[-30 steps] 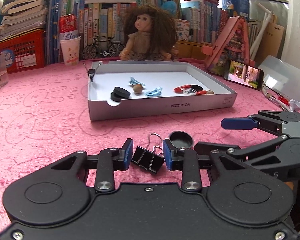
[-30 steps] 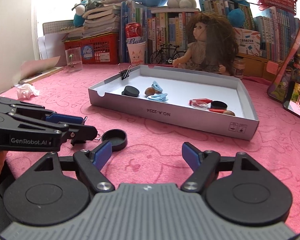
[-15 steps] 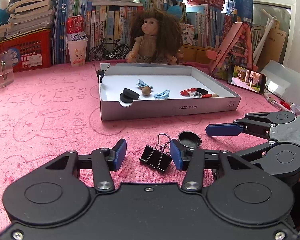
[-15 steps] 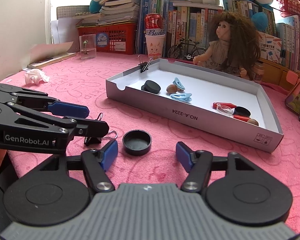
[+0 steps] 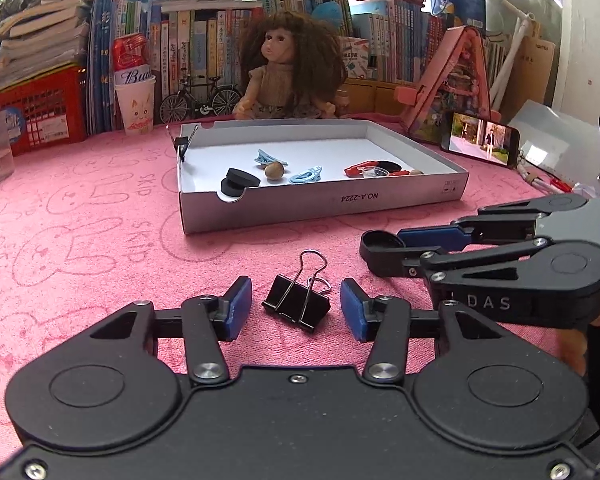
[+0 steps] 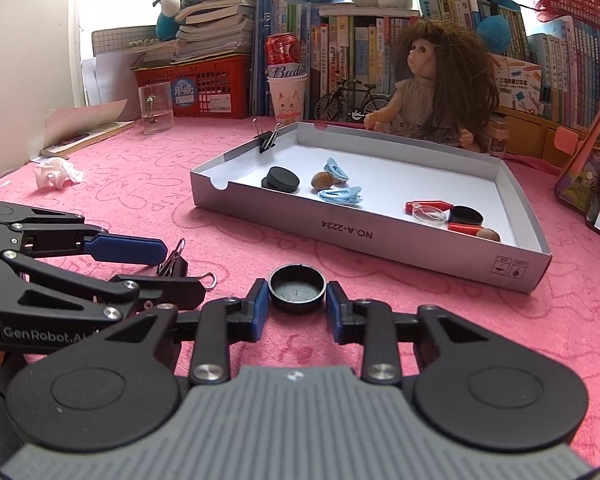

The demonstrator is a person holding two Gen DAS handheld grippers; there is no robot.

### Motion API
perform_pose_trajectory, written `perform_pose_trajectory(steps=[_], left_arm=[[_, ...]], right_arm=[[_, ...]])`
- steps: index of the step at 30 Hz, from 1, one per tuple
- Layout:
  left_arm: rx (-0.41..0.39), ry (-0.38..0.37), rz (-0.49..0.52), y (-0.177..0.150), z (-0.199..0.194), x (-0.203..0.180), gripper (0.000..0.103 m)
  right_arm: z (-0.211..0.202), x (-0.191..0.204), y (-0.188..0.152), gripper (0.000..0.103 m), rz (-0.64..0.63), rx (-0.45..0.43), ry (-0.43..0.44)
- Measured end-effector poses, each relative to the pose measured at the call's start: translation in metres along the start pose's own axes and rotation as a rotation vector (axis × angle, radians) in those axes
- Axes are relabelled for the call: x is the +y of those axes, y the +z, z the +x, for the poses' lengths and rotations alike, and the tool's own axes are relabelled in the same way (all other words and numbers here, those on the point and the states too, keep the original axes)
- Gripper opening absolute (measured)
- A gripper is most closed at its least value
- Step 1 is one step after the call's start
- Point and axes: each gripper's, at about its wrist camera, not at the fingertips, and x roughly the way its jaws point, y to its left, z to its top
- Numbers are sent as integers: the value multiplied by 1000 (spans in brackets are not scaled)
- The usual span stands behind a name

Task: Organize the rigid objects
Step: 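Close left tool on the black binder clip while right tool closes on the black lid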

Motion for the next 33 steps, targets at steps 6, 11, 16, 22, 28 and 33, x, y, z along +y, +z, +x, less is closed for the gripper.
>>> perform_pose_trajectory(steps=[6, 11, 16, 22, 28, 33], left_arm=[[-21, 39, 29, -3, 0, -10, 34], [-34, 48, 0, 7, 2, -7, 34], [-51, 55, -16, 19, 5, -6, 34], [-70, 54, -49, 32, 11, -4, 34], [-87, 47, -57, 44, 18, -6, 34], [-101, 46, -55, 53, 23, -8, 34]], right_arm=[[-1, -6, 0, 37, 31, -9, -31], [-4, -9, 1, 36, 43, -27, -52], [-6, -14, 5, 36, 64, -41, -76], [-7, -22, 7, 36, 96, -49, -108], [-9, -29, 10, 36, 118, -62, -137], [-11, -35, 15, 36, 130, -79, -161]])
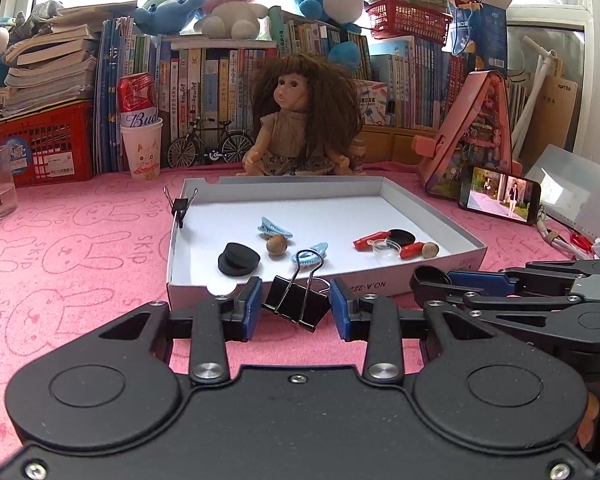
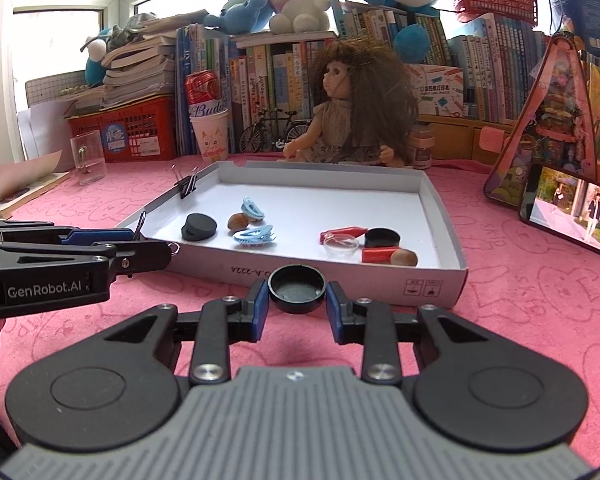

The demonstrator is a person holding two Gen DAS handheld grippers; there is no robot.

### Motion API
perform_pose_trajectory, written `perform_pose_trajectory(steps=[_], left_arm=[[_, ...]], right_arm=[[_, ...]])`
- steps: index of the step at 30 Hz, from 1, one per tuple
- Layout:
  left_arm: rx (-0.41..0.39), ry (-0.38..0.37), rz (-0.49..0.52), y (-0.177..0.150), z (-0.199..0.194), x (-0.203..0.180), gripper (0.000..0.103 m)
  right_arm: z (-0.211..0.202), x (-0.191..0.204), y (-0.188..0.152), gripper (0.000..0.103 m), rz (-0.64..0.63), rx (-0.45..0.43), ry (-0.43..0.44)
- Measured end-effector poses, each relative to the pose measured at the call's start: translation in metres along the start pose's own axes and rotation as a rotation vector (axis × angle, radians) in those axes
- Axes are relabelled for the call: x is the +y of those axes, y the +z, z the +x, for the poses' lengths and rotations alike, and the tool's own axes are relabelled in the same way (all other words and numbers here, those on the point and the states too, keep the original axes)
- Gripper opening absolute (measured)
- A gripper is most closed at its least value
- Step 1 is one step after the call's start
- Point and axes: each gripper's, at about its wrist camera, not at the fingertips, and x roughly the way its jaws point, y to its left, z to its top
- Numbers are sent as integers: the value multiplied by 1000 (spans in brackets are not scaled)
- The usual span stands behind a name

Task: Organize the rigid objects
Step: 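Close left tool on the black binder clip while right tool closes on the black lid, then carry the binder clip with left tool while right tool carries the lid into the tray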

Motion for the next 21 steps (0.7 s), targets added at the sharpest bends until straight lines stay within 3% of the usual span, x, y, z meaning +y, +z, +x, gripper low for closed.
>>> perform_pose_trajectory(steps=[21], left_arm=[[9, 31, -65, 26, 37, 18, 34]], right_arm=[[11, -23, 17, 36, 51, -26, -73]])
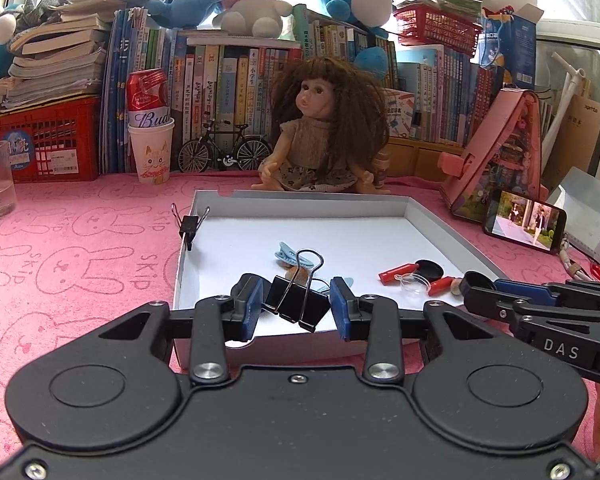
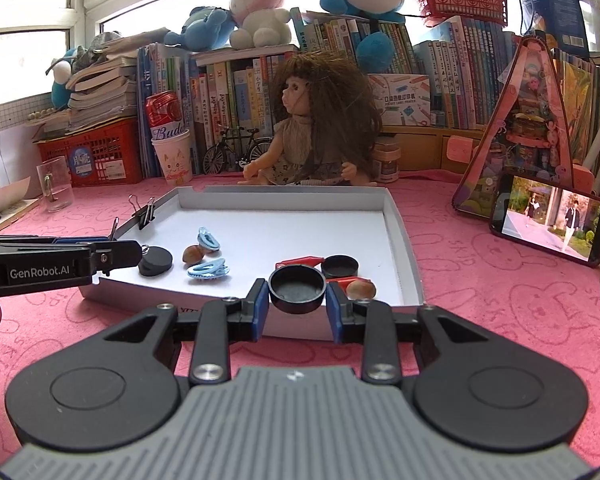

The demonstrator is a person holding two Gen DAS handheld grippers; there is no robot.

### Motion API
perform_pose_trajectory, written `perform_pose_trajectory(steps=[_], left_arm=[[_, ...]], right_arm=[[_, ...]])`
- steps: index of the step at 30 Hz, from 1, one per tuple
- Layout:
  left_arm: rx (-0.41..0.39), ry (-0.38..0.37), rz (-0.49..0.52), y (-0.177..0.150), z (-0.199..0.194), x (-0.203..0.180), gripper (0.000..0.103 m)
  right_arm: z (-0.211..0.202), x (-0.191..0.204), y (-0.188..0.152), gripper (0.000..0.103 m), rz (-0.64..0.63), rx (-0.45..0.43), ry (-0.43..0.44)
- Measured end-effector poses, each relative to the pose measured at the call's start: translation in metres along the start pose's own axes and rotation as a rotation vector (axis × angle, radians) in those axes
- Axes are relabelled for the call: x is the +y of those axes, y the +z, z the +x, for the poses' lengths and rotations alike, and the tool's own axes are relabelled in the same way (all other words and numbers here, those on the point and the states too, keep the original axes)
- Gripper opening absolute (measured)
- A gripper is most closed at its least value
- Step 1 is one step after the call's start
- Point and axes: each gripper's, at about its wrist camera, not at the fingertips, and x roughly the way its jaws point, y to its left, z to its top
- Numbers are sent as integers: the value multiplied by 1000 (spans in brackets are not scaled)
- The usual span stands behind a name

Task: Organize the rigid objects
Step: 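Carry the binder clip with left tool while right tool carries the lid into the tray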

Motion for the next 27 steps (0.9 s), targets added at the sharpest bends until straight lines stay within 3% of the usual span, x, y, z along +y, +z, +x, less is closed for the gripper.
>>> perform_pose_trajectory(steps=[27], left_arm=[[32, 43, -35, 8, 40, 11, 34]], right_arm=[[35, -20, 6, 36, 97, 30, -41]])
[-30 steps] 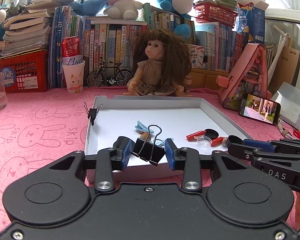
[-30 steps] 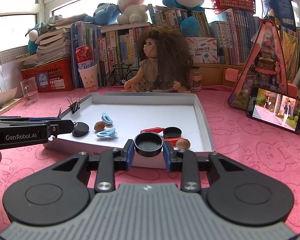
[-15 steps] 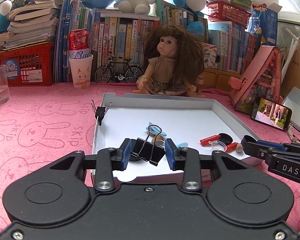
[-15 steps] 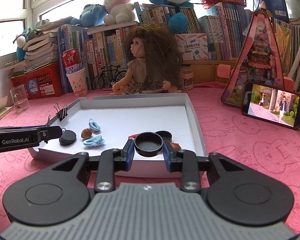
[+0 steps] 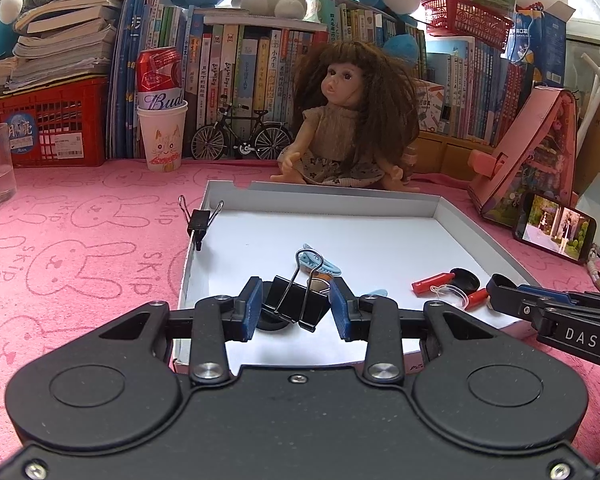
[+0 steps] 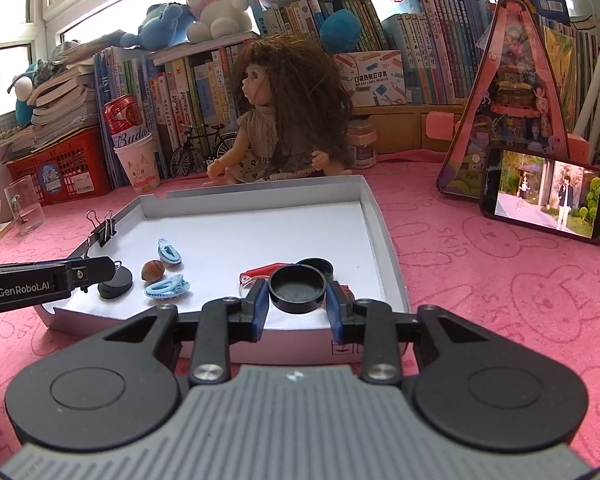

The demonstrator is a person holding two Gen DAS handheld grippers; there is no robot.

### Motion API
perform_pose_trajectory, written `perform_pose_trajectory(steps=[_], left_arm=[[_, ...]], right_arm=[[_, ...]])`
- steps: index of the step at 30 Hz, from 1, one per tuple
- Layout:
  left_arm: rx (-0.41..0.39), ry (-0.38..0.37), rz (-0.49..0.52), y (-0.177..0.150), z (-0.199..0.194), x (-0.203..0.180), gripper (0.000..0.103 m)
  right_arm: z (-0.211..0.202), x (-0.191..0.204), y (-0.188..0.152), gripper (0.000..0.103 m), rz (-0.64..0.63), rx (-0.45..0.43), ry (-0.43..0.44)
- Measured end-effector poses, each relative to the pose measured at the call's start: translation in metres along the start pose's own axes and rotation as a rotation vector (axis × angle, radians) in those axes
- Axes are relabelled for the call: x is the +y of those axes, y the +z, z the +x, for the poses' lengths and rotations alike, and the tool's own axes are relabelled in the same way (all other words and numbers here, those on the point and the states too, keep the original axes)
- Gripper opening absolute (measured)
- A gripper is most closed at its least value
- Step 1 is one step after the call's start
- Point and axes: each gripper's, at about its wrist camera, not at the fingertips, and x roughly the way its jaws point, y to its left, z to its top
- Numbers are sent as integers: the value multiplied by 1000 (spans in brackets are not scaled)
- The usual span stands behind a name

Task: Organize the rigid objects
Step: 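Carry the binder clip with left tool while right tool carries the lid into the tray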

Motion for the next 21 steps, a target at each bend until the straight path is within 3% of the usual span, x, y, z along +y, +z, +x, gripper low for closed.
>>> perform_pose_trajectory(steps=[21], left_arm=[[32, 36, 7, -3, 16, 0, 35]], right_arm=[[15, -2, 4, 36, 8, 29, -20]])
